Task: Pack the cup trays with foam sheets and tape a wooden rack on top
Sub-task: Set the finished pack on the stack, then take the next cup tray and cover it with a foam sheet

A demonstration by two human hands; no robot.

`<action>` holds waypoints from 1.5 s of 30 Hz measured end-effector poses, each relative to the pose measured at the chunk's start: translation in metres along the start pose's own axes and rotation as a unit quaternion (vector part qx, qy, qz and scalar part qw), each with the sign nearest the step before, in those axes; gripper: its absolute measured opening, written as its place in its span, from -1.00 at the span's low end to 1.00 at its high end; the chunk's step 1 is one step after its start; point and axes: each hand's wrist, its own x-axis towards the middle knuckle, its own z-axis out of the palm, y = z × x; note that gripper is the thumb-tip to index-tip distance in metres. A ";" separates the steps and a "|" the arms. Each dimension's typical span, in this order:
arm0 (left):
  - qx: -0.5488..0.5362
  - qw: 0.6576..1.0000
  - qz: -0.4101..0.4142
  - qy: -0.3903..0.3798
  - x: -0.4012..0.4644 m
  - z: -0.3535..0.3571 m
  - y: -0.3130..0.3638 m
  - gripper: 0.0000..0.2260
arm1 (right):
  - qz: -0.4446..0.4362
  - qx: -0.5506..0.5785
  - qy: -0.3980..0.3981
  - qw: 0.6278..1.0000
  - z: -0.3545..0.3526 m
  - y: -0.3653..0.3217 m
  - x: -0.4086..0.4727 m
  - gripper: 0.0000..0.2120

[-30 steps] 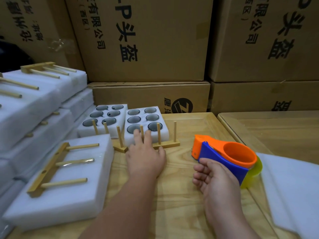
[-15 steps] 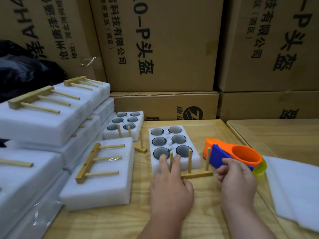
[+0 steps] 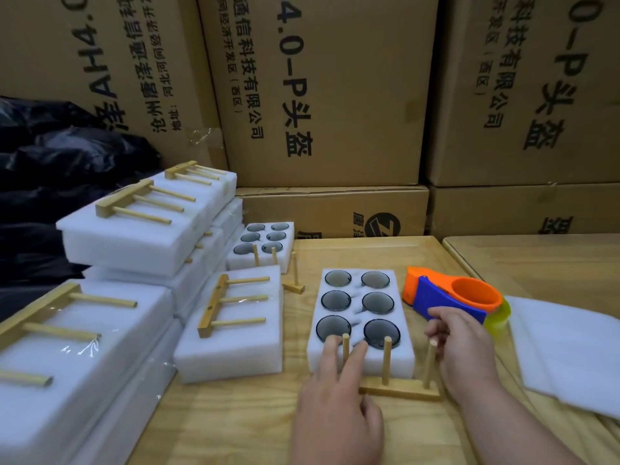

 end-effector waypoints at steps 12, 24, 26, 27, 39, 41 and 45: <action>-0.182 0.974 -0.028 0.128 -0.030 -0.021 -0.013 -0.44 | -0.050 -0.107 -0.210 0.971 -0.011 -0.007 -0.042 -0.82; -0.197 0.954 -0.152 0.166 -0.037 -0.057 -0.072 -0.45 | -0.035 -0.187 -0.257 0.947 -0.004 -0.012 -0.045 -0.80; -0.218 0.942 -0.183 0.179 -0.042 -0.068 -0.081 -0.46 | -0.024 -0.204 -0.272 0.940 -0.001 -0.013 -0.045 -0.77; -0.215 0.935 -0.203 0.195 -0.043 -0.073 -0.083 -0.47 | -0.015 -0.215 -0.288 0.933 0.000 -0.014 -0.045 -0.68; -0.234 0.874 -0.305 0.297 -0.046 -0.079 -0.097 -0.63 | 0.061 -0.258 -0.250 0.931 0.002 -0.023 -0.081 -0.49; -0.250 0.875 -0.296 0.291 -0.047 -0.081 -0.096 -0.64 | 0.057 -0.255 -0.246 0.933 -0.008 -0.028 -0.096 -0.49; -0.255 0.890 -0.272 0.263 -0.049 -0.082 -0.088 -0.72 | 0.061 -0.267 -0.261 0.926 -0.038 -0.042 -0.130 -0.47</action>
